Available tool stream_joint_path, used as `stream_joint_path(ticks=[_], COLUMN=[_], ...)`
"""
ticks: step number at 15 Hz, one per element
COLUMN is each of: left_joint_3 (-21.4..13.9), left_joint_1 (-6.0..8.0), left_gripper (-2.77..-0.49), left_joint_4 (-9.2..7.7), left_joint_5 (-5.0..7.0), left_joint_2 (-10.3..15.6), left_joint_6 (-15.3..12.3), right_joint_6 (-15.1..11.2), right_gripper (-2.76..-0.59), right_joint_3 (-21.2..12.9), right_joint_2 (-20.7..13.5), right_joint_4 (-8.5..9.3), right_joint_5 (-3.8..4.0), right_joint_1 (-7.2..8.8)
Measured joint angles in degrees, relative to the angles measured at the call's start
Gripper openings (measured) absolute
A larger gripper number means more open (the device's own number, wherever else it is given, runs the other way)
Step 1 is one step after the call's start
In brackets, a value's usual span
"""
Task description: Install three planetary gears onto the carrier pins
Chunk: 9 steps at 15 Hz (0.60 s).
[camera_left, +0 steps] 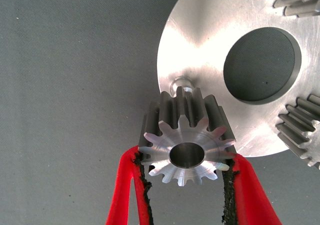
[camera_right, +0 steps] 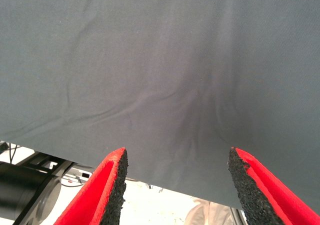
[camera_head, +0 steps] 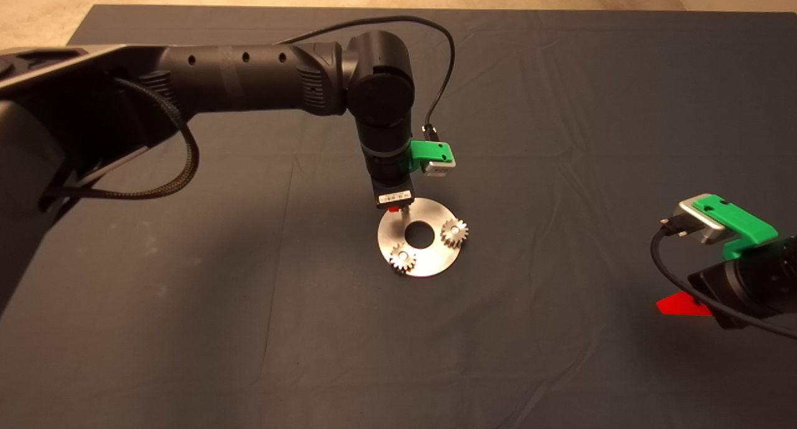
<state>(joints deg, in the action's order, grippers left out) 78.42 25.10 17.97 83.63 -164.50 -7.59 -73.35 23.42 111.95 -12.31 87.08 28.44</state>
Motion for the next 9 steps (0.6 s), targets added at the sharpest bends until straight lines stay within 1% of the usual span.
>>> stream_joint_path(ticks=[2,5,6,7,8,9], left_joint_3=[0.40,2.00,2.01,2.01,2.08,2.15], left_joint_1=[0.00,0.00,0.00,0.00,-0.02,-0.01], left_gripper=[-2.74,-2.74,-2.74,-2.74,-2.74,-2.74], left_joint_4=[-0.13,-0.17,-0.44,-1.11,-1.60,-1.66], left_joint_5=[0.02,-0.11,-0.28,-0.35,-0.24,-0.17], left_joint_2=[-0.79,-3.12,-3.30,-3.30,-3.23,-3.11], left_joint_6=[0.18,0.96,1.01,1.01,1.01,1.01], right_joint_6=[-0.02,-0.02,-0.01,-0.02,0.00,0.00], right_gripper=[-1.89,-1.89,-1.89,-1.89,-1.89,-1.89], right_joint_3=[0.00,0.00,0.00,0.00,0.00,0.00], right_joint_2=[0.01,0.01,-0.04,-0.04,-0.04,-0.02], right_joint_4=[0.00,0.00,0.00,0.00,0.00,0.00], right_joint_5=[-0.06,-0.06,-0.04,-0.04,-0.04,-0.09], right_joint_1=[0.00,0.00,0.01,0.00,0.00,0.02])
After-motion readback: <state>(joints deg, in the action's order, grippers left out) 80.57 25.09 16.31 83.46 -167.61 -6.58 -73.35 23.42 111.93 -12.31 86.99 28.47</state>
